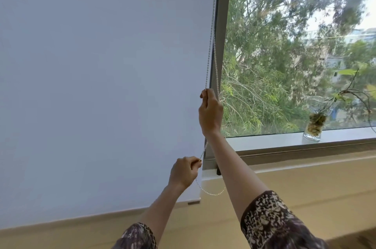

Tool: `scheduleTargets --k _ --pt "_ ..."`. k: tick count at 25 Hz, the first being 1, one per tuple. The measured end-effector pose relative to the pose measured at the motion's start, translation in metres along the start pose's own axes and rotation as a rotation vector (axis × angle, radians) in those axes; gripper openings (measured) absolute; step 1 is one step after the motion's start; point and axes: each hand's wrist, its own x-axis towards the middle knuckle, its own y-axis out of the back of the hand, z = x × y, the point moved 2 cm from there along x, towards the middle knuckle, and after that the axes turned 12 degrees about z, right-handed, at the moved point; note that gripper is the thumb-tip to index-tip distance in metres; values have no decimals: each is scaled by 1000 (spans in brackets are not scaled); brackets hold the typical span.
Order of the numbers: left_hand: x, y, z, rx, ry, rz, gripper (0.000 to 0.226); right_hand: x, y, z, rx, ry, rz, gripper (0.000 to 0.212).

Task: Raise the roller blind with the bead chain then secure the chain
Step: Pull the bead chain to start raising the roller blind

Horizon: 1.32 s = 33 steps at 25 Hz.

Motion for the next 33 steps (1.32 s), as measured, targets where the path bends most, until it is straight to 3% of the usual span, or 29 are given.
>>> scheduleTargets --k 4,9,14,20,29,33 --pt "28 20 17 -87 20 48 32 -5 8 15 -108 21 -43 16" --pt "72 53 71 -456 34 321 23 -35 7 32 -169 -31 -153 16" --pt "98 69 108 -671 15 384 17 -67 9 46 -222 -52 -249 17" --pt "86 53 91 -510 13 440 17 -78 14 57 -329 -31 -343 14" --pt "102 54 113 -643 -46 382 16 -106 22 87 -399 -38 -477 13" --pt "102 46 102 -575 -13 401 14 -121 23 101 -457 -74 -569 15"
